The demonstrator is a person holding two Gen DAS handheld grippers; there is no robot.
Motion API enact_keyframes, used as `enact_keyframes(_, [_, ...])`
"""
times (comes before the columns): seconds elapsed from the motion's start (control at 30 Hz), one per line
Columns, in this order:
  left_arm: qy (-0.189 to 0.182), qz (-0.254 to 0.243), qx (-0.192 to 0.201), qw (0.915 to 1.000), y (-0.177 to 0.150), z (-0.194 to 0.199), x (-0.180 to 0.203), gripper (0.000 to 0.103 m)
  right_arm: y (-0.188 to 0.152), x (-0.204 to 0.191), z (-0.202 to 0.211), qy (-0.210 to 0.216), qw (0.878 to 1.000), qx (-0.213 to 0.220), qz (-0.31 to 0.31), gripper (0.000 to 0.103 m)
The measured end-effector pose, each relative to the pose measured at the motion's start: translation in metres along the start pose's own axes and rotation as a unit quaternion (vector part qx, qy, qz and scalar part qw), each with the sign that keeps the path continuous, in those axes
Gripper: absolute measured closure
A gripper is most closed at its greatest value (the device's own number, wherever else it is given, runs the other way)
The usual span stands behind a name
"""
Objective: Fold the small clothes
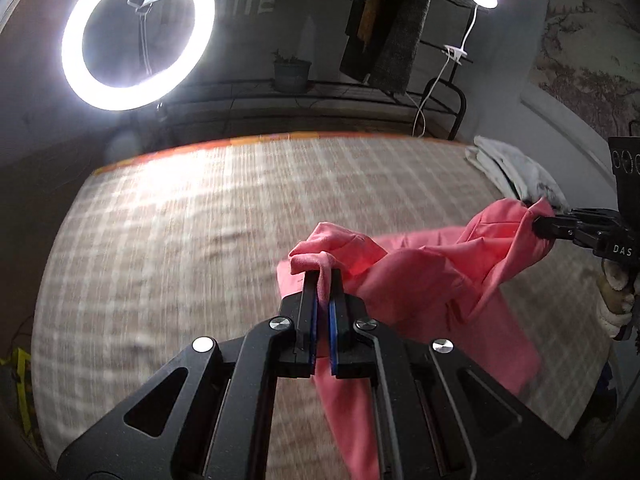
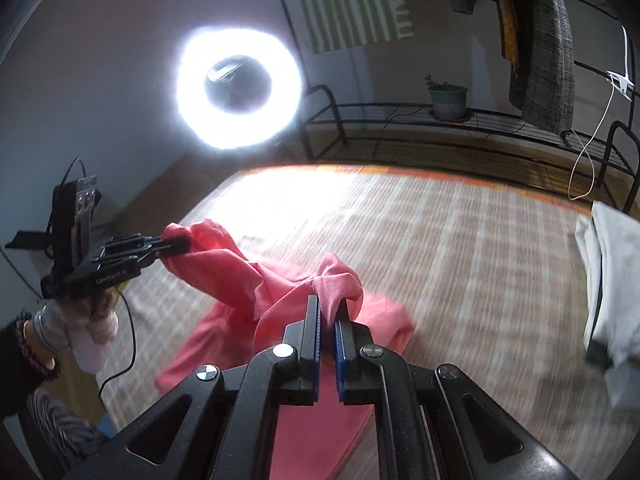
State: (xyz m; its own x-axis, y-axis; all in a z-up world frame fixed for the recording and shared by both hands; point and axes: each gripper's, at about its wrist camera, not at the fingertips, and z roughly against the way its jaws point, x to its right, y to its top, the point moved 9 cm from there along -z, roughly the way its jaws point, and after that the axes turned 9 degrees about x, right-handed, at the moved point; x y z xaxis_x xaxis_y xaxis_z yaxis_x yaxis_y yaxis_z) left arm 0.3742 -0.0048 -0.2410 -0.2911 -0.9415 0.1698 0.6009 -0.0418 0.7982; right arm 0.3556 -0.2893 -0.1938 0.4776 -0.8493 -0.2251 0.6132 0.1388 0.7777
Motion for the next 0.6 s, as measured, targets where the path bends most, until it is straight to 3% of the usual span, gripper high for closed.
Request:
enact_keyframes(0.17, [0.010, -0.013, -0.020, 0.9997, -0.044, 0.012, 0.004, 0.101, -0.044, -0.014, 0.009, -0.008, 1.000, -0.012, 0.007, 0.100])
enact_keyframes(0.47, [0.009, -0.060, -0.060, 0.9964, -0.081, 0.032, 0.012, 0.097, -0.098, -0.025, 0.023, -0.026, 0.997, -0.044, 0.062, 0.093])
enact_keyframes(0.53, [0.000, -0.051, -0.059, 0.9969, -0.080, 0.041, 0.012, 0.084, -0.104, -0.022, 0.026, -0.027, 0.996, -0.053, 0.066, 0.077])
enact_keyframes(0.57, [0.001, -0.051, -0.052, 0.9973, -0.078, 0.045, 0.012, 0.066, -0.106, -0.019, 0.028, -0.025, 0.996, -0.055, 0.064, 0.075])
enact_keyframes(0.6, [0.008, -0.058, -0.043, 0.9974, -0.076, 0.048, 0.011, 0.056, -0.106, -0.018, 0.031, -0.023, 0.996, -0.054, 0.062, 0.074])
